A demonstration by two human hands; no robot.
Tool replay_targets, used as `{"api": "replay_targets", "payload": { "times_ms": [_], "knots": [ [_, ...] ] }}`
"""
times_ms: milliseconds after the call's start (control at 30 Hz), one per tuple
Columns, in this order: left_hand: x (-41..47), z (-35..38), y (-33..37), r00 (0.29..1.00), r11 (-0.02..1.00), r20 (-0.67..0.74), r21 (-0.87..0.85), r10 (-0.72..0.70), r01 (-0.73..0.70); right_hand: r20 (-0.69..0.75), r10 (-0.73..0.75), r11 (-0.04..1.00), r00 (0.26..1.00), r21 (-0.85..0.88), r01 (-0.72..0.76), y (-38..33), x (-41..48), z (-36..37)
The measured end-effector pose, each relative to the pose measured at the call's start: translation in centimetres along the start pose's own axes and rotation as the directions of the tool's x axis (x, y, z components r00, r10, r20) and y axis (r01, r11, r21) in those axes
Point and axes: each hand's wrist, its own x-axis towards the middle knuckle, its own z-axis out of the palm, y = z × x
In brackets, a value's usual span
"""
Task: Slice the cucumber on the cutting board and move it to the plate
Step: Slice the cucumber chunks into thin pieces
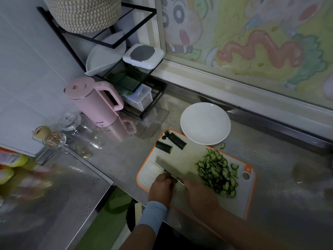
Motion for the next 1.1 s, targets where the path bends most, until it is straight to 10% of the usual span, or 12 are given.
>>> {"api": "replay_targets", "payload": {
  "times_ms": [1100],
  "knots": [
    [-0.4, 1.1, -0.4, 0.993, 0.993, -0.045, -0.045, -0.111, 0.109, 0.058, 0.011, 0.999, 0.998, 0.043, -0.014, 2.0, -2.7, 0.1]
  ]
}}
